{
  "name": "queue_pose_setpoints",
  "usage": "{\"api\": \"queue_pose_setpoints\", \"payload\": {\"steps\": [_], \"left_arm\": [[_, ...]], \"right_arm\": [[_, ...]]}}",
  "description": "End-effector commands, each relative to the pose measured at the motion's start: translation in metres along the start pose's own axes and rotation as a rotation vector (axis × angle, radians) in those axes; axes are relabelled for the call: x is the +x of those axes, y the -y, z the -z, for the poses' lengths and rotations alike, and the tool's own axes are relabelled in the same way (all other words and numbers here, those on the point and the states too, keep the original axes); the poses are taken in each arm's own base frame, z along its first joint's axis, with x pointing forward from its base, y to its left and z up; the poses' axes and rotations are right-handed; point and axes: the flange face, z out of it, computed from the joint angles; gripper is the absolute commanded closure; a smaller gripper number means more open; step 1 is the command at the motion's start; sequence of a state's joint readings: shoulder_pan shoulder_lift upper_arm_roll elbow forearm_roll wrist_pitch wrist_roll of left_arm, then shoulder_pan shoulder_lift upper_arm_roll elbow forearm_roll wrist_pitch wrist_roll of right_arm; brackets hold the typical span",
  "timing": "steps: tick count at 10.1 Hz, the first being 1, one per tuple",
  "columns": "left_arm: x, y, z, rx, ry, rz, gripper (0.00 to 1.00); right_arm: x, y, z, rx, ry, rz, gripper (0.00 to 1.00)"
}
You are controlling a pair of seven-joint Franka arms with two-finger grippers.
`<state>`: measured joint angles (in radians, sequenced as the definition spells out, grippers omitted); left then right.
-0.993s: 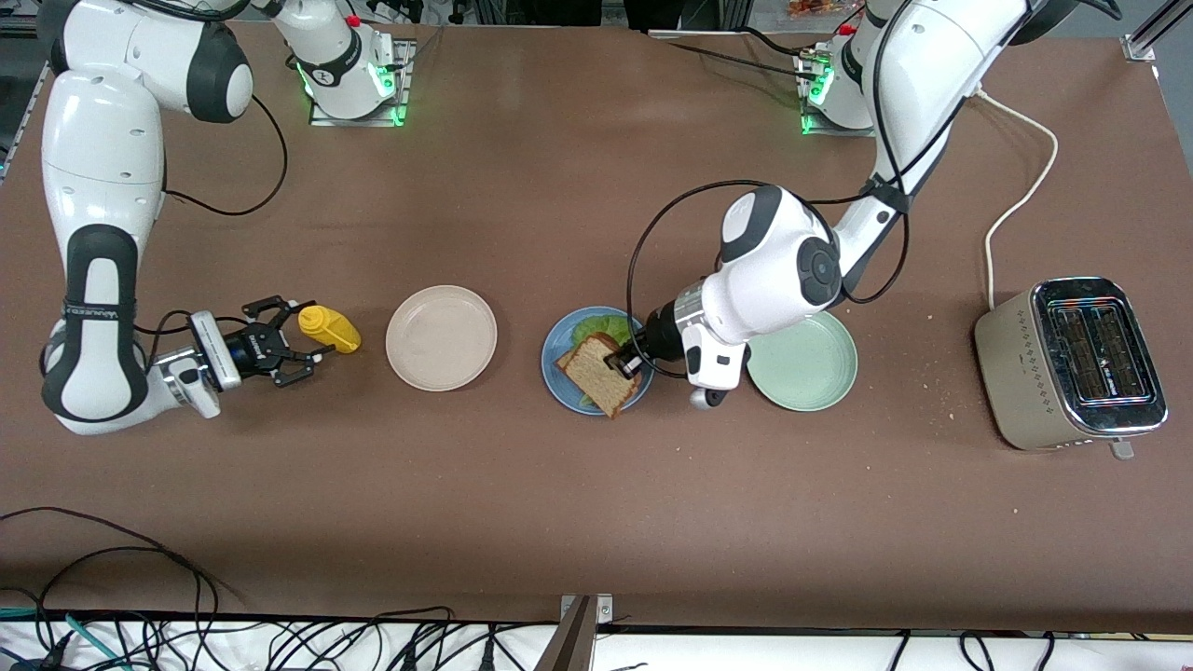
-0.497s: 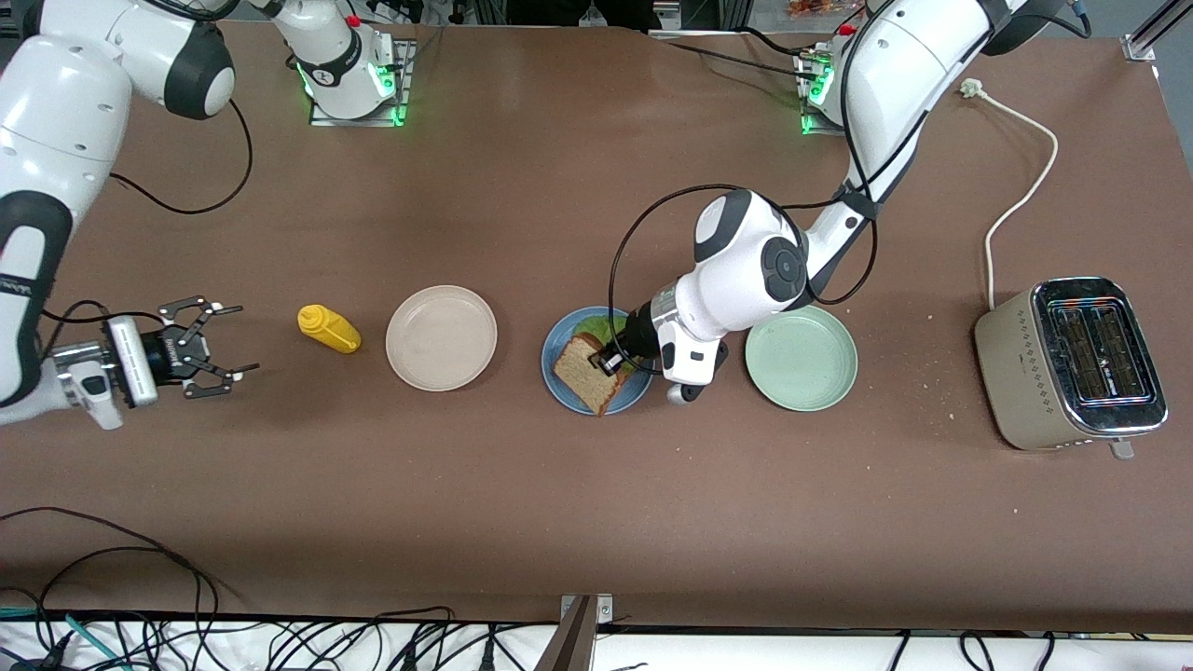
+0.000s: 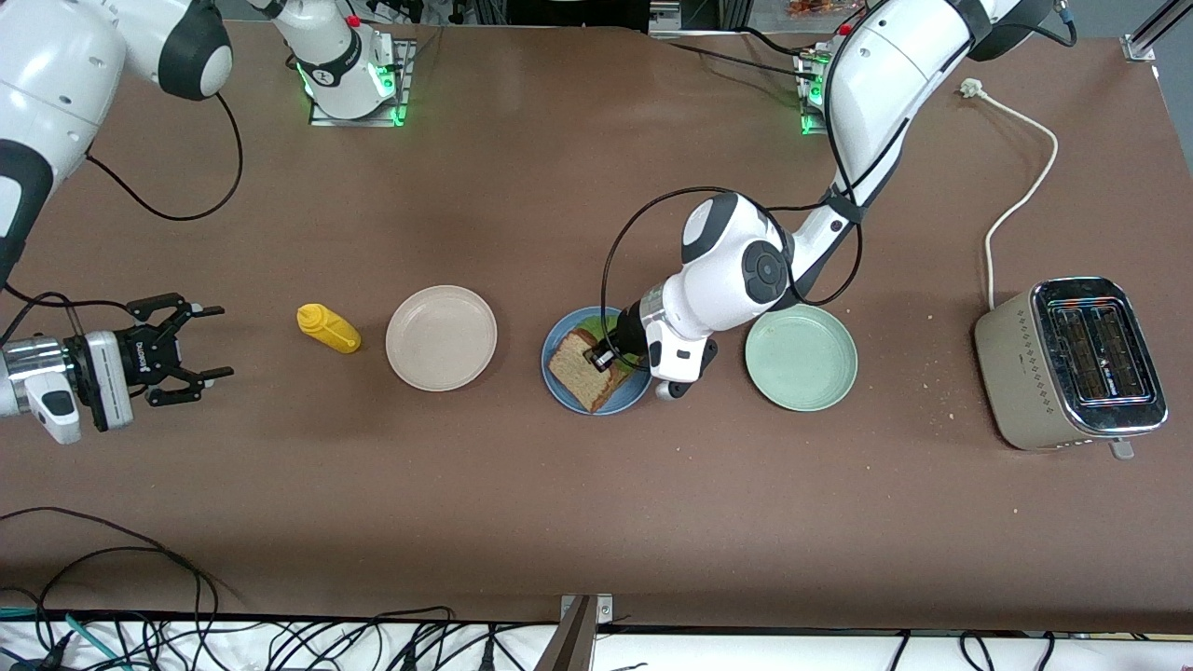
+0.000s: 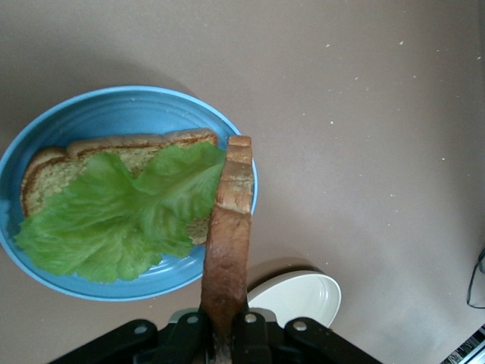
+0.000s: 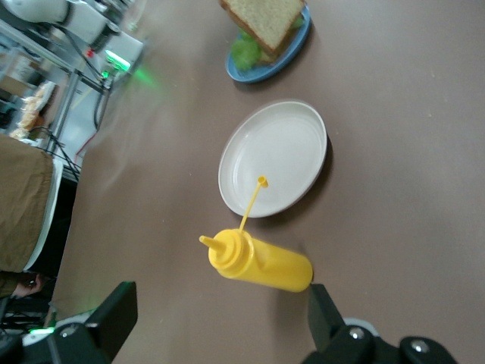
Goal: Make sandwich in blue plate with both arms
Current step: 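Lower the toast onto the lettuce while the right gripper retracts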
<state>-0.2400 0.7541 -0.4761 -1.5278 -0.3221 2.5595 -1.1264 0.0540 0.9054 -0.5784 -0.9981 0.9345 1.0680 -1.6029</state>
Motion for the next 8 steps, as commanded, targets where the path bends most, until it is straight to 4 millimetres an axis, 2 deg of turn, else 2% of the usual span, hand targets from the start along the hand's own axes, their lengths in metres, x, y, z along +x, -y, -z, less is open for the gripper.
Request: {"api": "queue_pose_setpoints", "payload": {"steps": [1,3,6,8], "left_arm": [[0.0,0.0,-0.004,-0.004,-0.005,-0.002,0.99],[0.009,0.013,-0.011,0.034,-0.013,0.011,0.71],[0.022,0.028,-0.015,0.107,-0.001,0.032,0.59],[0.027,0.037,-0.017,0.176,0.019,0.037,0.55]], "right_arm": [[0.061,0.047,0.015,-0.159,0.202,-0.22,0.0],[0.071,0.081,0.016,-0.278,0.298,-0.395,0.0],[0.088,0.134,0.017,-0.514,0.406,-0.644,0.0],[0.098,0.167,0.004,-0.657,0.4,-0.867,0.0]]}}
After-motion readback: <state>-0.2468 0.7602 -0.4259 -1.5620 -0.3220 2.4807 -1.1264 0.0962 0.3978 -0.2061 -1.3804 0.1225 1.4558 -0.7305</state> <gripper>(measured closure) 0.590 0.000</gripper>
